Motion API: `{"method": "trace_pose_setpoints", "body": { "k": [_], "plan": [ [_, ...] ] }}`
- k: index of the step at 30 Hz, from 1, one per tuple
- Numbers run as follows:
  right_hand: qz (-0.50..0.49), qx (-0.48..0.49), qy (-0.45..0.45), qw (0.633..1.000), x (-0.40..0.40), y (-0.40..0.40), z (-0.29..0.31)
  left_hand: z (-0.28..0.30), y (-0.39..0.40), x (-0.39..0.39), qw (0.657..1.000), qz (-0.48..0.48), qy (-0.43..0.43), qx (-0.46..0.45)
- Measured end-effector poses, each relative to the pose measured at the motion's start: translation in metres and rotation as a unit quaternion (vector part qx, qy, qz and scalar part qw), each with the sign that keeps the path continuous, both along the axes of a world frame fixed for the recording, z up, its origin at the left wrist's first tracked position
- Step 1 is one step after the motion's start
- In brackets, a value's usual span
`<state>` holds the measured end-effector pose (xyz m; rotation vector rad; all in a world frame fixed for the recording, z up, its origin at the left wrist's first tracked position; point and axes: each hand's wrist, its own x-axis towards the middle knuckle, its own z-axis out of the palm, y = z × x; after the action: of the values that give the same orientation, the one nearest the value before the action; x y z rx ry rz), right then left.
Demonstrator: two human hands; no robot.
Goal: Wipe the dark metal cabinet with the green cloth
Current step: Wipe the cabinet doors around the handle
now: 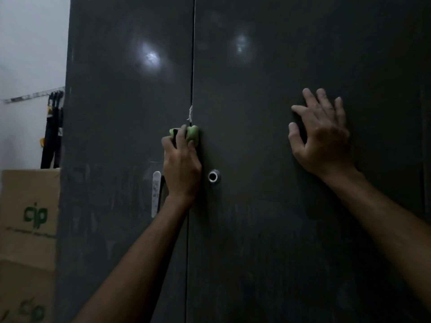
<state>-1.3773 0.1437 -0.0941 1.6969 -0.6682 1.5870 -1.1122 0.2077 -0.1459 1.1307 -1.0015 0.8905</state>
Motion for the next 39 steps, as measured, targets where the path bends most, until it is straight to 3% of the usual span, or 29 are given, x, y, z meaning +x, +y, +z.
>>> {"method": "trace_pose_setpoints", "body": {
  "k": [7,11,15,17,22,29,35,37,39],
  "plan": [
    [0.061,-0.007,0.013,0.998,0.016,0.020,-0.022,-0.117,0.025,0.002,0.995,-0.008,-0.024,0.098],
    [0.090,-0.017,0.112,0.989,0.055,0.032,-0.067,-0.067,0.030,0.005,0.992,0.045,-0.069,0.091],
    [0.071,-0.002,0.150,0.986,0.078,0.024,-0.092,-0.001,0.023,0.014,0.992,0.059,-0.060,0.098],
    [0.052,-0.004,0.140,0.989,0.082,0.019,-0.095,-0.010,0.020,0.009,0.995,0.041,-0.044,0.082],
    [0.026,-0.014,0.132,0.991,0.088,0.013,-0.097,-0.095,0.023,0.002,0.995,-0.034,-0.038,0.089],
    [0.019,-0.002,0.128,0.992,0.089,0.015,-0.098,-0.010,0.012,0.009,0.998,-0.024,-0.027,0.047],
    [0.037,-0.004,0.113,0.993,0.089,0.018,-0.098,-0.096,0.029,0.006,0.992,0.002,-0.047,0.113],
    [0.037,-0.006,0.113,0.993,0.089,0.017,-0.099,-0.100,0.048,0.029,0.988,0.032,-0.092,0.121],
    [0.038,-0.005,0.112,0.993,0.090,0.016,-0.100,-0.080,0.065,0.056,0.991,0.042,-0.110,0.069]
  ]
}}
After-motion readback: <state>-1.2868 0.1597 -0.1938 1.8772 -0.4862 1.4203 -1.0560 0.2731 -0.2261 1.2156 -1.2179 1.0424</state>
